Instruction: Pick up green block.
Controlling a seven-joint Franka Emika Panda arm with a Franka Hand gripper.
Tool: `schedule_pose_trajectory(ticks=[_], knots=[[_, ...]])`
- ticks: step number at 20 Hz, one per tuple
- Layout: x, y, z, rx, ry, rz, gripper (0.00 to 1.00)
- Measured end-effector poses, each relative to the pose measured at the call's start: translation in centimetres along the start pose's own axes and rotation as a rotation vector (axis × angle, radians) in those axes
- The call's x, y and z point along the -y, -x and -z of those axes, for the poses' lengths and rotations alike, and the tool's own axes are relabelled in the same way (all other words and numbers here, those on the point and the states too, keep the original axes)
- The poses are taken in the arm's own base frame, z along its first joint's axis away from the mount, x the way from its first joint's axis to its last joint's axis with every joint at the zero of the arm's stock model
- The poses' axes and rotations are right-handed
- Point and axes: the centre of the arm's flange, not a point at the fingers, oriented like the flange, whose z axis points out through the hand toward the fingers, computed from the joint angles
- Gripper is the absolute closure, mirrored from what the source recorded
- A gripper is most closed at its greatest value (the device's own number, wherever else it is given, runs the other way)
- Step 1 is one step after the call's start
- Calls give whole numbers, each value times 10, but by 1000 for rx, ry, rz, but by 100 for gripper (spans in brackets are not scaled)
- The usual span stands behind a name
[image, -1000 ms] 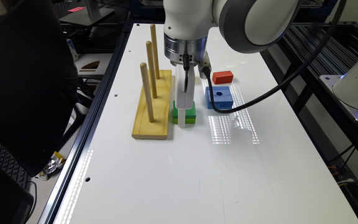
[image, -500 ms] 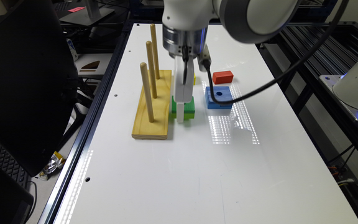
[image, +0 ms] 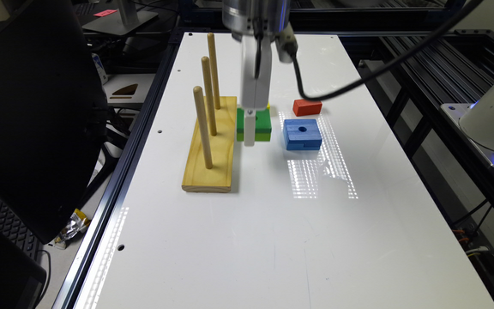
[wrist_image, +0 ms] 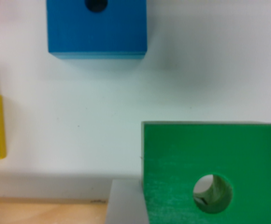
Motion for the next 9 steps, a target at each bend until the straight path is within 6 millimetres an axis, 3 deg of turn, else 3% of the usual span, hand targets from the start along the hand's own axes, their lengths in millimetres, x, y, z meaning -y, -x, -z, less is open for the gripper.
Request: schedule_pose_trajectory(ticks=[3, 9], knots=[[0, 1, 15, -3, 1, 1, 100], [-4, 5, 73, -17, 0, 2, 100]])
